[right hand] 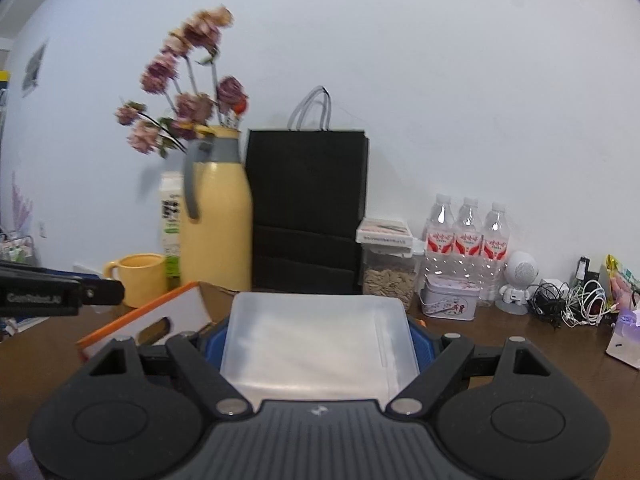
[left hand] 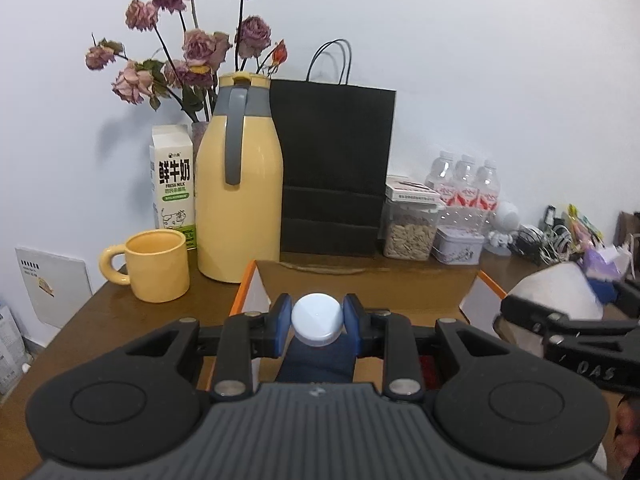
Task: Organize objects
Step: 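Carry the container and cap into the cardboard box and open both tools, then withdraw both tools from the box back toward the table items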
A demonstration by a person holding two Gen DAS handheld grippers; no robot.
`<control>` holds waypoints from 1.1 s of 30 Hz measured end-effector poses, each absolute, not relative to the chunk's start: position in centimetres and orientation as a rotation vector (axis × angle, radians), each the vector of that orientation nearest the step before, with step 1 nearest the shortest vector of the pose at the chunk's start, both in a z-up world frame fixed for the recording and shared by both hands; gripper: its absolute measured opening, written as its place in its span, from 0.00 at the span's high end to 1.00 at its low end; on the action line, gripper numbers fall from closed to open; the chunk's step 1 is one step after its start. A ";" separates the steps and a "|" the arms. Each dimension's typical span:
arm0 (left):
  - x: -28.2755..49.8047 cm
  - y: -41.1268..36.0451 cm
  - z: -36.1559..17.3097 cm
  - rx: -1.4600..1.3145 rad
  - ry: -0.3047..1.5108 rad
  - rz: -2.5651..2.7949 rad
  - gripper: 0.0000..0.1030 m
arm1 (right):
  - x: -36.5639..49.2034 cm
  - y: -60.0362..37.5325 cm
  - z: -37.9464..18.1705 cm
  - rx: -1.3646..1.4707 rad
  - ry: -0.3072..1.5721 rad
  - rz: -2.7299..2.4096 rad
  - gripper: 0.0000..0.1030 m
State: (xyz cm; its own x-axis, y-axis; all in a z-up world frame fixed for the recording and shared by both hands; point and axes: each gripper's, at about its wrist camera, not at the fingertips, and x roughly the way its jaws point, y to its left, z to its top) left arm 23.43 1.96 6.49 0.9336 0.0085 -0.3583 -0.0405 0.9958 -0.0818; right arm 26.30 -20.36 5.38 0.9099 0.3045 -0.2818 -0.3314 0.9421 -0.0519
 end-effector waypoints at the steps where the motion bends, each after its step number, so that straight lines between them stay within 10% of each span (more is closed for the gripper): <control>1: 24.5 1.9 6.3 -0.097 0.370 0.033 0.72 | 27.5 -20.2 5.0 -0.095 0.295 0.322 0.19; 15: 28.1 2.0 2.1 -0.090 0.454 0.058 0.72 | 30.5 -19.9 2.1 -0.075 0.420 0.301 0.18; 18: 27.5 1.7 2.2 -0.082 0.429 0.074 0.41 | 30.5 -20.2 1.8 -0.065 0.430 0.306 0.05; 20: 27.0 1.6 2.5 -0.074 0.386 0.092 0.00 | 30.3 -20.2 1.7 -0.064 0.432 0.314 0.00; 33: 26.6 1.4 2.6 -0.075 0.363 0.101 0.00 | 30.1 -20.3 1.7 -0.065 0.411 0.302 0.00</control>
